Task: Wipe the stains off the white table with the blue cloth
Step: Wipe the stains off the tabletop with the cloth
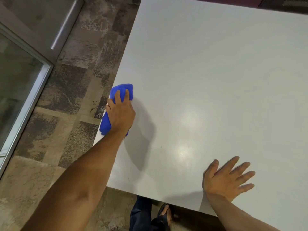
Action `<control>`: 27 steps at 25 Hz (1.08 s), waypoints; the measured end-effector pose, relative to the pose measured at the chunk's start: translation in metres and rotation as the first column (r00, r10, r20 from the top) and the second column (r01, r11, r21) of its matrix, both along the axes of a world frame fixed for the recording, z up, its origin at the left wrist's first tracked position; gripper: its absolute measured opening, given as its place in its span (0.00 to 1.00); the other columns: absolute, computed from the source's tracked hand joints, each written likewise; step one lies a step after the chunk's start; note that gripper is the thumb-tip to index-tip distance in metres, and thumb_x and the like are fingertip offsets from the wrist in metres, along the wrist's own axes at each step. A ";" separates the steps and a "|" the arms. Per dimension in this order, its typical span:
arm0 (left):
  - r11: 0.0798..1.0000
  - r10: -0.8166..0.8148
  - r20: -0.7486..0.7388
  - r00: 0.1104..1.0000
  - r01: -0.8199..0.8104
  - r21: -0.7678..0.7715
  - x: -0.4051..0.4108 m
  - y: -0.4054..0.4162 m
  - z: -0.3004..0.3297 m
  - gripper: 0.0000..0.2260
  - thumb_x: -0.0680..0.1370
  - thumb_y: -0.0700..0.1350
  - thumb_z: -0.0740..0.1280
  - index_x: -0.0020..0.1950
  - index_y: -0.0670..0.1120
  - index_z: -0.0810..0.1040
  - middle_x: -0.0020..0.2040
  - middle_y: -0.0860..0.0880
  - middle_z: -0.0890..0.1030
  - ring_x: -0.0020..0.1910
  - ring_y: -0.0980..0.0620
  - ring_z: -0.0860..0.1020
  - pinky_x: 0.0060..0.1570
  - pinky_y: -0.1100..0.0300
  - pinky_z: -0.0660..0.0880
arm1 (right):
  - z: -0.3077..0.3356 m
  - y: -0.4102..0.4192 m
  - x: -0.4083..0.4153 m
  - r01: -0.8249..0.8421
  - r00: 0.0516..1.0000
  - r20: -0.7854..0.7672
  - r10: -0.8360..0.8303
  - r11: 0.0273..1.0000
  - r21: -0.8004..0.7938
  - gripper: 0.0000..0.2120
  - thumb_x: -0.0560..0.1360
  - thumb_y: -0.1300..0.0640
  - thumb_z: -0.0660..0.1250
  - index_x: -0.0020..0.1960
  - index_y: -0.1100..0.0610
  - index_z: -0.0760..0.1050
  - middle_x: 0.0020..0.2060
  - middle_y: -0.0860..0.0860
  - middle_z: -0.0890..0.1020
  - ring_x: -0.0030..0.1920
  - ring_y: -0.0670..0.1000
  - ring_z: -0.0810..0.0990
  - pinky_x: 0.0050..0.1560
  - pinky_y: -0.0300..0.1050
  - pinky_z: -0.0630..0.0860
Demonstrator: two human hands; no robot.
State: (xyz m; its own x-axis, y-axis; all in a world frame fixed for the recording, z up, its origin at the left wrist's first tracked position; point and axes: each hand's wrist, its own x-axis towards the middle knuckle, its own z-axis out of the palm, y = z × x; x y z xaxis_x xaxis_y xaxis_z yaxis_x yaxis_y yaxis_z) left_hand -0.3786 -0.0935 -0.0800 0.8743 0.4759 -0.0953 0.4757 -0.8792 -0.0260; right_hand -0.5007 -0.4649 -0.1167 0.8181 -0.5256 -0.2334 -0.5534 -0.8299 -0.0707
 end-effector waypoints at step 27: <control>0.842 0.539 -0.066 0.840 -0.540 -0.002 -0.291 0.079 0.027 0.25 0.77 0.49 0.54 0.74 0.47 0.67 0.68 0.34 0.69 0.50 0.28 0.70 0.48 0.35 0.71 | -0.021 -0.010 -0.001 -0.023 0.969 0.248 0.005 0.997 0.070 0.36 0.83 0.34 0.44 0.84 0.49 0.40 0.83 0.59 0.48 0.81 0.68 0.48 0.75 0.77 0.48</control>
